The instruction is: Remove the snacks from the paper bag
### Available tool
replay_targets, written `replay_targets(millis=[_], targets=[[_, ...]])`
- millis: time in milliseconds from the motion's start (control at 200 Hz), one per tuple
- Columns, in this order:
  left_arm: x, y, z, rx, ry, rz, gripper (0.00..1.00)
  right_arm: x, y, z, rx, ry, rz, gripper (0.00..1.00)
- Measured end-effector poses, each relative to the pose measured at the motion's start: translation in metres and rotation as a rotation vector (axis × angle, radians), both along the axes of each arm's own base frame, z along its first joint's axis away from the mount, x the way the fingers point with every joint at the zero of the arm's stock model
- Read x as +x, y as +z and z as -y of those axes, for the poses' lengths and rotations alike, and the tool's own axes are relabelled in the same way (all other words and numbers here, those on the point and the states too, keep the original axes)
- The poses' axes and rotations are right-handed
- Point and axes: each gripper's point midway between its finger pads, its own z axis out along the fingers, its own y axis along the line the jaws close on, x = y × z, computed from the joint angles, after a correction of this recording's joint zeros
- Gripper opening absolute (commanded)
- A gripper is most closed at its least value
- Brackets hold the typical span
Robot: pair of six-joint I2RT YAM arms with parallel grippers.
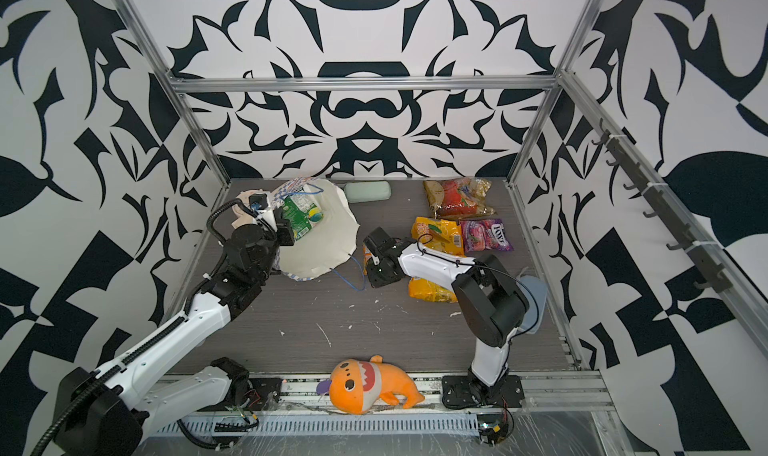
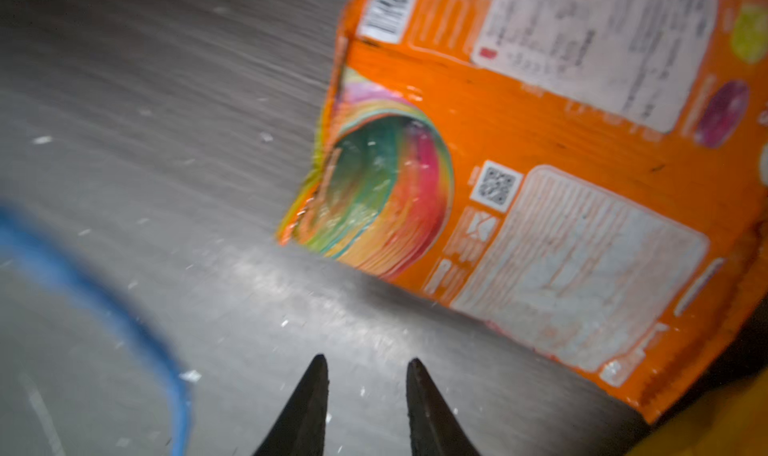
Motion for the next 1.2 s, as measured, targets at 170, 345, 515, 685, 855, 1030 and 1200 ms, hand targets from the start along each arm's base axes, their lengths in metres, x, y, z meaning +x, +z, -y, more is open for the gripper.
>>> replay_targets(millis=[170,345,515,685,855,1030,1200], targets=[[-0.007,-0.002,0.0,0.005,-0.019,0.003,0.0,0.009,-0.02,0.011,-0.043,-0.06,-0.011,0.36],[-0.008,-0.003,0.004,0.005,-0.047,0.001,0.0,0.033,-0.02,0.013,-0.041,-0.106,0.025,0.36],[-0.008,-0.003,0.006,0.004,-0.06,0.001,0.0,0.072,-0.018,0.015,-0.042,-0.124,0.081,0.35],[-0.009,-0.002,0.006,0.002,-0.063,0.003,0.0,0.112,-0.016,0.019,-0.04,-0.149,0.127,0.35],[-0.011,-0.002,0.005,0.003,-0.065,0.0,0.0,0.135,-0.01,0.027,-0.023,-0.169,0.152,0.36],[-0.012,-0.004,0.009,0.004,-0.089,-0.009,0.0,0.137,0.038,0.026,0.059,-0.171,0.211,0.37],[-0.011,-0.01,0.017,0.007,-0.126,-0.026,0.0,0.112,0.161,0.014,0.343,-0.181,0.403,0.39]])
